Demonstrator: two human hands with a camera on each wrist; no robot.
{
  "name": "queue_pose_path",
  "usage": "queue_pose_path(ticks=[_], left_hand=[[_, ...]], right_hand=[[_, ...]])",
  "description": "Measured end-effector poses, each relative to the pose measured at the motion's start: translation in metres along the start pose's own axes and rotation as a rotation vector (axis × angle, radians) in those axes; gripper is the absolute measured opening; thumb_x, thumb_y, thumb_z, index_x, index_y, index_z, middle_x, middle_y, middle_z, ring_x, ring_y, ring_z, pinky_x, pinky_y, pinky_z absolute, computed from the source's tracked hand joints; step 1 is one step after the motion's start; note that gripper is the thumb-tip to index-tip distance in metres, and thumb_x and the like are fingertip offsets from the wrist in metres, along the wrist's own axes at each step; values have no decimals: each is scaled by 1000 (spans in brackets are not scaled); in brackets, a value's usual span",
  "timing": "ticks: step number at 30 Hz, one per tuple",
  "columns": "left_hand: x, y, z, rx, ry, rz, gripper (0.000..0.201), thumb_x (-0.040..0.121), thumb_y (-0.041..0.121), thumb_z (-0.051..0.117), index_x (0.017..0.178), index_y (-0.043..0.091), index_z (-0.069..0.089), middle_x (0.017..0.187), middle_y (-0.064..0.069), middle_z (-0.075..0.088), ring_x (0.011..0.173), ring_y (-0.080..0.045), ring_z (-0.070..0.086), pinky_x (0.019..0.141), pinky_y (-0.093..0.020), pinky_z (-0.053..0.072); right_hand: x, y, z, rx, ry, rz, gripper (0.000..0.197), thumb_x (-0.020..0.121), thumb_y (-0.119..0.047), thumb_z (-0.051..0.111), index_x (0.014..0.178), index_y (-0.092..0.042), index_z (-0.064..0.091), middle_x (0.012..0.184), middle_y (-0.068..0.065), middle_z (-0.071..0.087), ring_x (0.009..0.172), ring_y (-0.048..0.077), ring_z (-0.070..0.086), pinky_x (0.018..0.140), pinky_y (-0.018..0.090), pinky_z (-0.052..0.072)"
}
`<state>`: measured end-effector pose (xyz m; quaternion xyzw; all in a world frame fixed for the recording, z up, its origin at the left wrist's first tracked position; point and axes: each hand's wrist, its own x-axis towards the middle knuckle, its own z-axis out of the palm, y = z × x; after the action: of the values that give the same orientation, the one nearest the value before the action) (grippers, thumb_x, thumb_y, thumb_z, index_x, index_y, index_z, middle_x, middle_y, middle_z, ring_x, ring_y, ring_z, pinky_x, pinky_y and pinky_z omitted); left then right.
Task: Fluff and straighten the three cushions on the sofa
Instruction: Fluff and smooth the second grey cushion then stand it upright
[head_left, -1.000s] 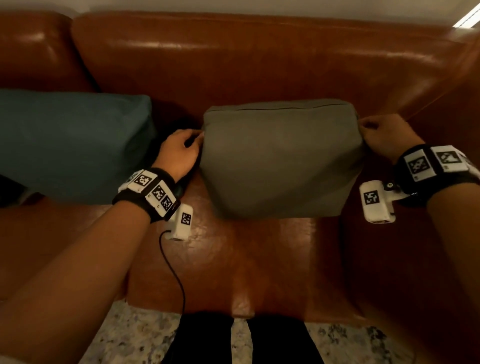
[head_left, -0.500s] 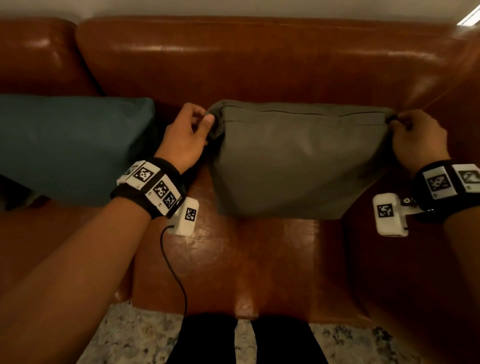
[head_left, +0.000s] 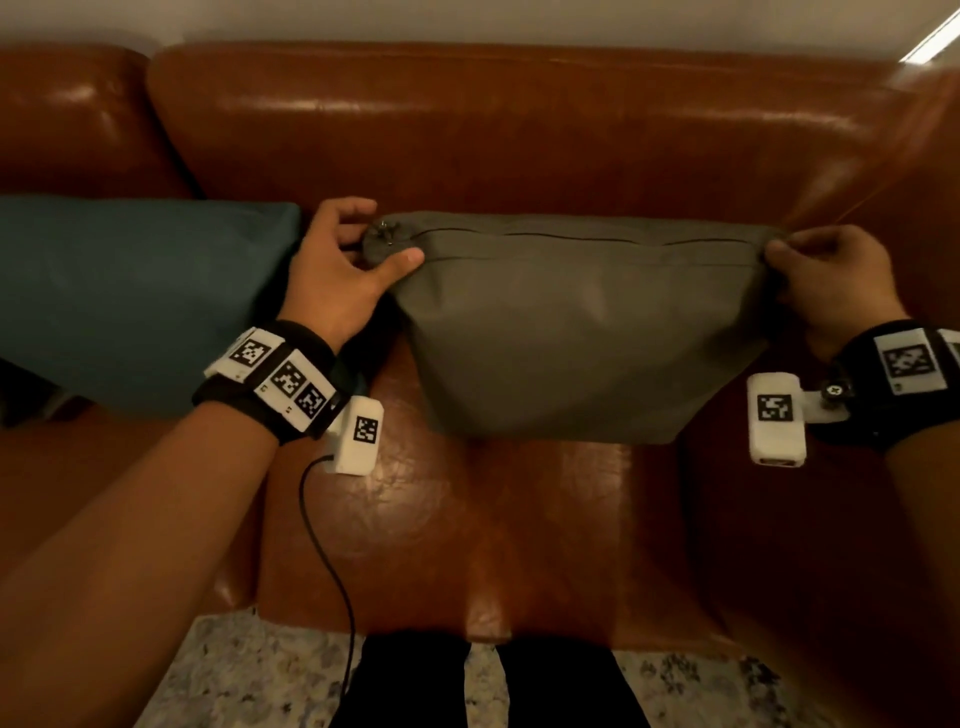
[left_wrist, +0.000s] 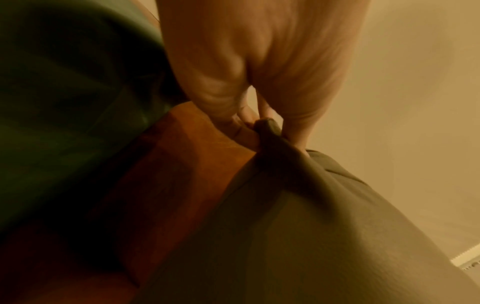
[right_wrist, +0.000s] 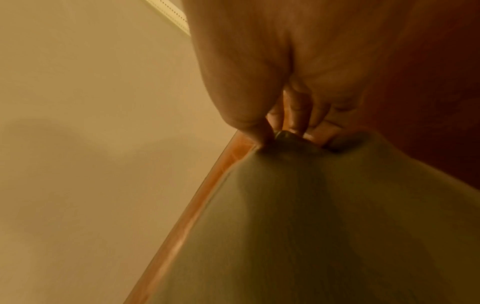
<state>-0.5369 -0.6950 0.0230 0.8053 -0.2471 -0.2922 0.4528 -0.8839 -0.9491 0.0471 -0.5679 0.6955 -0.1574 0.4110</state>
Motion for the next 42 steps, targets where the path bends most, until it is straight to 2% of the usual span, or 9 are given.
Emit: queue_pose_path(ticks=[6, 11, 15, 18, 22, 28, 34, 38, 42], left_hand=[[0, -4, 6, 8, 85, 141, 28, 92, 42, 71, 119, 36, 64, 122, 7, 72, 119, -2, 66, 109, -36, 51], [-5, 3, 8, 251, 183, 239, 37, 103, 43, 54, 131, 21, 64, 131, 3, 65, 125, -14, 61, 112, -35, 46], [-23, 28, 39, 640, 19, 231, 70, 97, 71, 45, 154, 30, 39, 170, 1, 18, 155, -34, 12, 126, -52, 7], [-31, 40, 67, 920, -98, 473, 97, 85, 91, 35, 161, 30, 27, 174, -4, -2, 159, -32, -10, 122, -57, -18], [-28, 48, 101, 1018, -267, 642, 107, 81, 98, 28, 164, 32, 18, 174, -2, 9, 161, -24, 1, 127, -54, -7], [-24, 40, 109, 1020, -258, 666, 101, 83, 95, 32, 163, 33, 23, 170, 1, 25, 158, -23, 18, 128, -51, 7], [-21, 42, 99, 988, -286, 637, 100, 82, 95, 35, 162, 37, 22, 169, 2, 27, 157, -24, 21, 129, -49, 7], [-20, 42, 91, 993, -296, 593, 99, 80, 96, 34, 162, 42, 18, 169, 3, 26, 156, -25, 21, 129, -48, 8], [-24, 44, 92, 1018, -313, 567, 99, 81, 96, 33, 162, 43, 13, 170, 3, 22, 157, -24, 18, 129, -47, 4]], right_hand=[[1, -9, -16, -159, 89, -161, 39, 91, -28, 75, 120, -24, 50, 107, -1, 65, 94, 22, 66, 82, 40, 58], [-5, -13, -15, -146, 130, -193, 50, 85, -31, 83, 122, -19, 53, 106, 0, 66, 96, 18, 65, 83, 34, 54], [-12, -12, -4, -93, 100, -184, 46, 79, -42, 87, 112, -25, 59, 108, -3, 66, 97, 15, 64, 72, 27, 52], [-19, -8, 10, 75, -17, -161, 31, 79, -42, 82, 98, -35, 58, 106, -3, 69, 96, 16, 67, 81, 37, 58], [-19, 0, 15, 260, -155, -134, 21, 97, -5, 63, 112, -16, 54, 97, -2, 63, 84, 16, 59, 71, 32, 50], [-12, 12, 8, 73, -122, -181, 34, 88, -17, 81, 109, -27, 56, 103, -4, 66, 101, 19, 68, 88, 40, 60], [-14, -4, 0, -62, 7, -307, 41, 86, -16, 83, 115, -24, 55, 93, -12, 59, 83, 3, 60, 67, 12, 44], [-12, -11, -9, 34, 75, -285, 51, 78, -24, 89, 116, -26, 56, 102, -5, 66, 85, 9, 60, 75, 26, 55], [-6, -10, -9, -12, -148, -53, 51, 91, -47, 75, 129, -16, 62, 121, 1, 67, 116, 23, 62, 102, 45, 52]])
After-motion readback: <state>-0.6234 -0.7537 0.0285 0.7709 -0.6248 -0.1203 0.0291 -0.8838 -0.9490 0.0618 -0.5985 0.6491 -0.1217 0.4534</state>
